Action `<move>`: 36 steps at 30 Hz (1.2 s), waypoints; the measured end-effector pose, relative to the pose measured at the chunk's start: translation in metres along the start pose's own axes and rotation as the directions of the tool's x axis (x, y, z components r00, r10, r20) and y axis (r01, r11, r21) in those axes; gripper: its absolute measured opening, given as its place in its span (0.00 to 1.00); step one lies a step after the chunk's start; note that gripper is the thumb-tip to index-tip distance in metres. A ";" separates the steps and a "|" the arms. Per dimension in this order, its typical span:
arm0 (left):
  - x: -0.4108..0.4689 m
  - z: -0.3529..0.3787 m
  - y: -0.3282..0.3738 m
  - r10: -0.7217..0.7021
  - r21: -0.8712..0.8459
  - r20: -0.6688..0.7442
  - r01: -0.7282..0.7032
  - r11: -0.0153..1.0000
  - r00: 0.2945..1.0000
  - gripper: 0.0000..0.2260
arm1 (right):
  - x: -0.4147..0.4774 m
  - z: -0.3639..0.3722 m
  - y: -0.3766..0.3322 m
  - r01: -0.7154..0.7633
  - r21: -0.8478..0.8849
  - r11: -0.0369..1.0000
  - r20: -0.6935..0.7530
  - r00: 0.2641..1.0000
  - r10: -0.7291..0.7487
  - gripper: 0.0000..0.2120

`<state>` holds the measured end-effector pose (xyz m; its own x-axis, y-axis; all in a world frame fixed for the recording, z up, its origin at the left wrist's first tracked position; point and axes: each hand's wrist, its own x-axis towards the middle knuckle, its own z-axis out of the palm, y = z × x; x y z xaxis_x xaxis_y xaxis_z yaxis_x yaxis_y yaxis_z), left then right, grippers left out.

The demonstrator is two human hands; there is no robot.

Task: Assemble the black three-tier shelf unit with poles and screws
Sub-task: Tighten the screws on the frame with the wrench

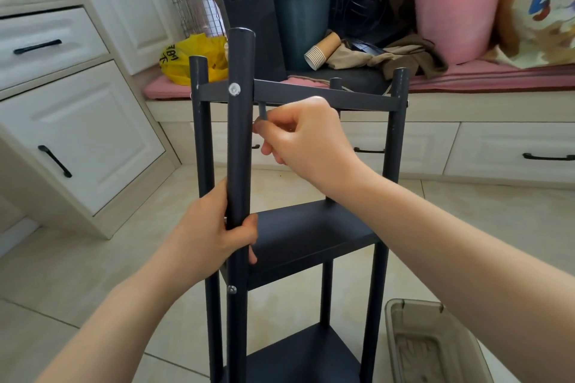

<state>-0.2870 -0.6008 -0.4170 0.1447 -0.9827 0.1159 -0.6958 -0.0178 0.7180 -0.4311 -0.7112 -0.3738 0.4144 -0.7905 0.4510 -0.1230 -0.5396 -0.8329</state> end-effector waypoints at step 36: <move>0.001 0.004 0.002 0.045 0.042 -0.013 -0.044 0.998 0.999 0.08 | 0.000 0.007 0.013 0.039 -0.014 0.999 -0.098 0.994 -0.040 0.09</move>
<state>-0.2911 -0.6023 -0.4188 0.1222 -0.9801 0.1567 -0.7302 0.0181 0.6830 -0.4263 -0.7156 -0.3867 0.3283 -0.7931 0.5131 -0.1192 -0.5736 -0.8104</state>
